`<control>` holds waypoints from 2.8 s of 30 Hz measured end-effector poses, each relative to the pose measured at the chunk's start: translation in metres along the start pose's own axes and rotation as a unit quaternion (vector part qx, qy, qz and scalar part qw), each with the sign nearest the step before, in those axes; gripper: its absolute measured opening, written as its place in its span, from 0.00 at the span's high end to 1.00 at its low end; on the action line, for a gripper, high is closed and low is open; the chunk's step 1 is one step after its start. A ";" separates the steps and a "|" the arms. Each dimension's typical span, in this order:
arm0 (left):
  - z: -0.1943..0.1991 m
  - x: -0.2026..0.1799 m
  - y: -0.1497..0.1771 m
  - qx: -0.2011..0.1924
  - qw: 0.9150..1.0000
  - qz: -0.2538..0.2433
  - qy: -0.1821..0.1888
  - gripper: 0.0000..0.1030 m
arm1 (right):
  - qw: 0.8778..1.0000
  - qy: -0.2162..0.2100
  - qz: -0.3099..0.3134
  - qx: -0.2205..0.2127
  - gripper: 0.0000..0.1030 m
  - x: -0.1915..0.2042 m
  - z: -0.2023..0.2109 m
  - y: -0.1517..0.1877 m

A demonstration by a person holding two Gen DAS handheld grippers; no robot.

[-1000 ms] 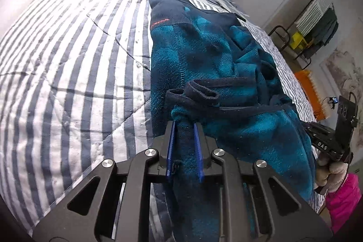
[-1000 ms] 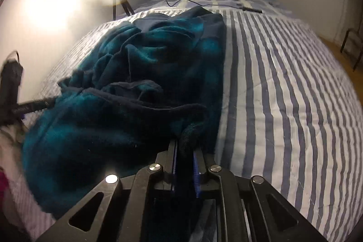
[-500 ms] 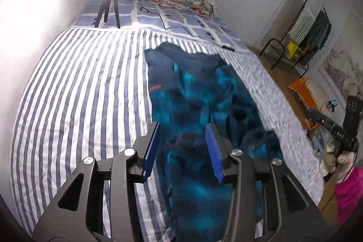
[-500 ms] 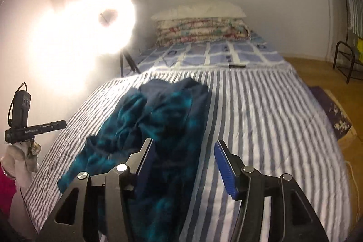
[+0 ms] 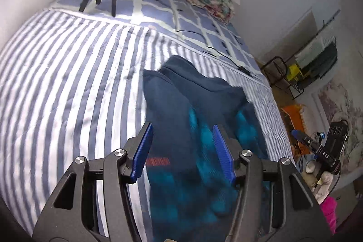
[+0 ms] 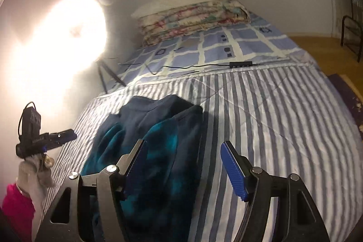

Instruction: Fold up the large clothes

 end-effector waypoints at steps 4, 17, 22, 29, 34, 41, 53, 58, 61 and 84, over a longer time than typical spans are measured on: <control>-0.041 0.030 -0.021 0.013 0.999 0.046 0.017 0.46 | 1.000 0.007 -0.002 0.013 0.33 -0.012 -0.055 -0.012; -0.120 0.017 -0.043 0.042 0.999 -0.032 -0.013 0.46 | 0.997 0.002 0.029 0.070 0.31 -0.006 -0.155 -0.020; -0.127 -0.002 -0.035 0.033 0.996 -0.079 -0.035 0.86 | 0.995 -0.001 0.070 0.077 0.78 0.013 -0.160 -0.020; -0.096 -0.021 -0.032 -0.026 0.995 -0.097 -0.021 0.93 | 0.995 0.017 0.096 0.021 0.93 0.028 -0.127 -0.031; -0.056 -0.044 -0.025 -0.053 0.992 -0.115 0.008 0.93 | 0.995 0.001 0.098 -0.025 0.93 0.037 -0.086 -0.040; 0.013 -0.081 0.002 -0.083 0.982 -0.166 0.021 0.93 | 0.991 -0.025 0.109 -0.070 0.93 0.061 -0.020 -0.039; 0.111 -0.104 0.095 -0.095 0.972 -0.208 0.046 0.93 | 0.986 -0.088 0.119 -0.076 0.93 0.098 0.084 0.033; 0.129 -0.093 0.144 -0.074 0.973 -0.215 0.040 0.93 | 0.985 -0.104 0.126 -0.047 0.93 0.104 0.111 0.088; 0.135 -0.086 0.174 -0.055 0.973 -0.220 0.030 0.93 | 0.986 -0.108 0.126 -0.027 0.93 0.105 0.121 0.121; 0.299 -0.103 0.321 -0.048 0.967 -0.250 -0.016 0.86 | 0.989 -0.081 0.112 -0.054 0.64 0.124 0.333 0.210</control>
Point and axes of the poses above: each gripper's, at about its wrist camera, not at the fingertips, and z roughly against the way its jaws point, x to its left, y to its underside, the point moved 3 cm from there along -z, roughly the way its jaws point, and after that the axes turned 3 degrees about z, right-handed, at the moved point
